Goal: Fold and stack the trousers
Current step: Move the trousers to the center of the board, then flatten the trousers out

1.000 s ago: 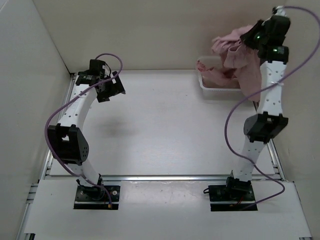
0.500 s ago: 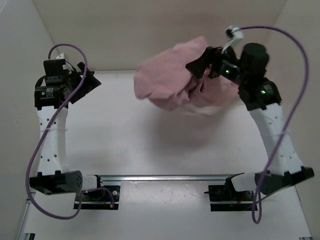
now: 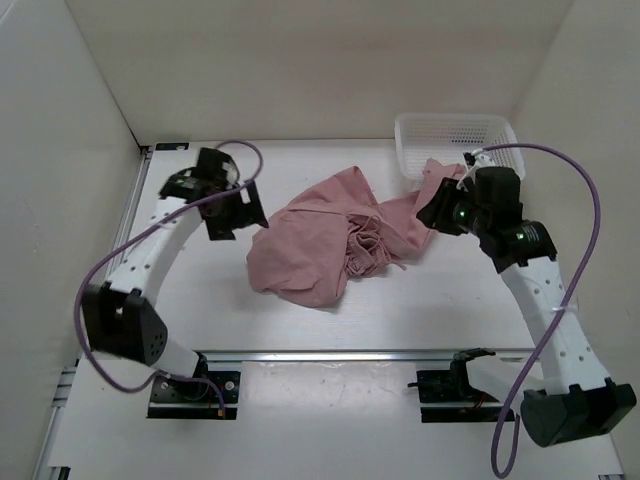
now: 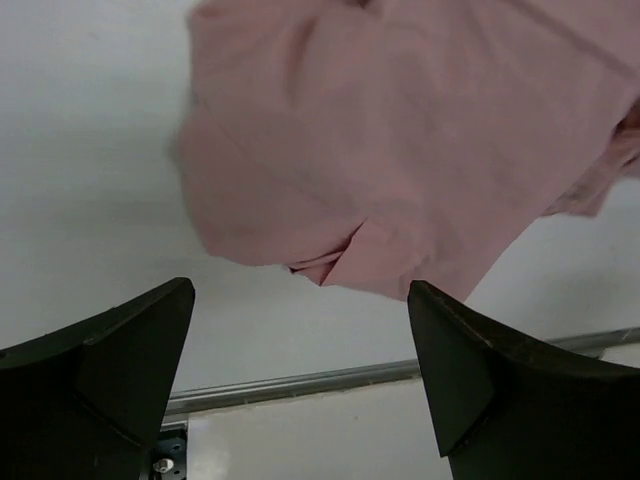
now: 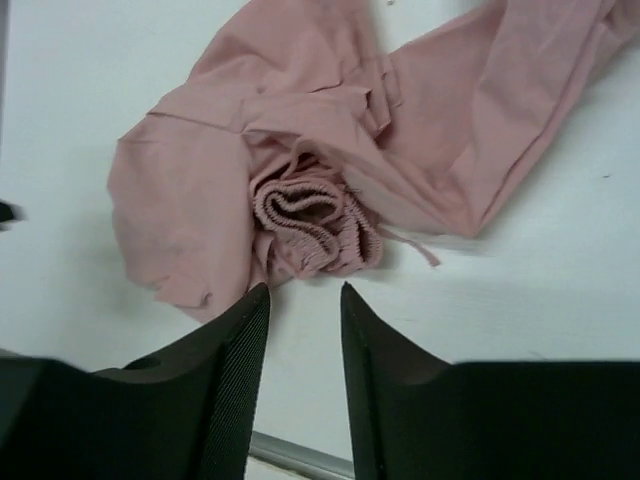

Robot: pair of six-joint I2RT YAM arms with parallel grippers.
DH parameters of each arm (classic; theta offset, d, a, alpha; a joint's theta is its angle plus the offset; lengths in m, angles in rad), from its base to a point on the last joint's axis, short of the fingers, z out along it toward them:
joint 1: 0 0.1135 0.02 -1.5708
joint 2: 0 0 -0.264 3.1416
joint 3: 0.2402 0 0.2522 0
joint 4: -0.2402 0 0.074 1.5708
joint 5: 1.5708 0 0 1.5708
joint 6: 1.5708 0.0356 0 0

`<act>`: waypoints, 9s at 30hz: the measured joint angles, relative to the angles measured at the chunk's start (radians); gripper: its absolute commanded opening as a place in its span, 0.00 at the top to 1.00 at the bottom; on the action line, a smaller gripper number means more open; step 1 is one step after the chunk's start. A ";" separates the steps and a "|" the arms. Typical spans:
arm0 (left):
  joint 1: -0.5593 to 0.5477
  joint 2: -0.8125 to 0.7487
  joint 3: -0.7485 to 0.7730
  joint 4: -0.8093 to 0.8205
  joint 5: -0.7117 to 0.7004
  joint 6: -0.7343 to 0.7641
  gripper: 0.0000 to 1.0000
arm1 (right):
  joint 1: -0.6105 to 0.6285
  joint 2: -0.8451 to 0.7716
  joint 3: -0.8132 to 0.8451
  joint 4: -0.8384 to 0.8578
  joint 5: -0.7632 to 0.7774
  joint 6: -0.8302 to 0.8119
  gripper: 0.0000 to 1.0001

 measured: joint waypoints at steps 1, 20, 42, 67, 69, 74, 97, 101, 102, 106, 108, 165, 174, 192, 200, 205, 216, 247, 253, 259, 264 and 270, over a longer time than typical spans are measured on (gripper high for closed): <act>-0.043 0.038 -0.029 0.011 0.000 -0.006 0.01 | 0.005 -0.035 -0.027 0.007 -0.009 0.011 0.51; -0.323 0.276 -0.383 0.270 0.042 -0.241 0.21 | 0.315 0.304 -0.270 0.209 0.010 0.139 0.35; -0.080 0.417 0.715 -0.087 -0.093 -0.092 0.90 | 0.295 0.726 0.546 0.126 0.148 0.114 1.00; 0.311 -0.008 -0.014 -0.011 0.132 0.006 0.65 | -0.150 0.018 -0.259 -0.061 0.183 0.084 0.22; 0.307 -0.029 -0.037 0.003 0.080 0.000 0.90 | -0.177 -0.018 -0.259 -0.059 0.161 0.088 0.53; 0.330 -0.146 -0.149 0.025 -0.011 -0.018 0.60 | -0.239 -0.099 -0.340 -0.005 0.119 0.146 1.00; 0.519 0.174 -0.419 0.150 0.013 -0.143 0.00 | -0.472 0.202 -0.591 0.229 -0.070 0.234 0.38; 0.518 0.220 -0.377 0.154 0.011 -0.158 0.18 | -0.471 0.298 -0.579 0.316 -0.081 0.254 1.00; 0.518 0.233 -0.366 0.157 0.010 -0.160 0.29 | -0.471 0.324 -0.564 0.323 -0.083 0.254 1.00; 0.518 0.280 -0.304 0.157 -0.001 -0.161 0.90 | -0.471 0.364 -0.486 0.310 -0.084 0.265 1.00; 0.516 0.311 -0.233 0.144 0.000 -0.150 0.90 | -0.469 0.321 -0.442 0.287 -0.071 0.267 1.00; 0.634 0.610 0.653 -0.133 0.029 -0.053 0.90 | -0.524 0.003 -0.142 0.060 0.165 0.365 1.00; 0.735 0.584 0.299 -0.163 -0.052 0.024 0.04 | -0.577 -0.272 -0.383 -0.143 0.283 0.363 0.13; 0.690 0.322 -0.140 -0.053 -0.042 0.040 0.13 | -0.578 -0.203 -0.513 -0.188 0.072 0.294 0.28; 0.688 0.408 -0.214 -0.013 0.000 0.003 0.59 | -0.578 -0.204 -0.551 -0.203 -0.014 0.282 0.12; 0.679 0.537 -0.085 -0.004 -0.010 -0.010 0.90 | -0.578 -0.204 -0.543 -0.203 -0.024 0.270 0.11; 0.675 0.552 0.362 -0.079 -0.031 -0.023 0.90 | -0.578 -0.200 -0.660 -0.189 -0.064 0.286 0.11; 0.675 0.559 0.094 -0.040 -0.001 -0.013 0.16 | -0.268 0.071 -0.634 0.087 0.136 0.519 1.00; 0.675 0.559 0.094 -0.043 -0.024 -0.021 0.13 | -0.346 0.028 -0.481 0.085 0.217 0.451 1.00; 0.695 0.552 0.061 -0.039 -0.084 -0.066 0.12 | -0.482 0.005 -0.472 0.067 0.202 0.365 1.00; 0.742 0.550 0.006 -0.044 -0.129 -0.091 0.12 | -0.499 0.016 -0.471 0.053 0.179 0.330 1.00; 0.746 0.548 -0.024 -0.040 -0.142 -0.103 0.31 | -0.499 0.064 -0.463 0.049 0.163 0.311 1.00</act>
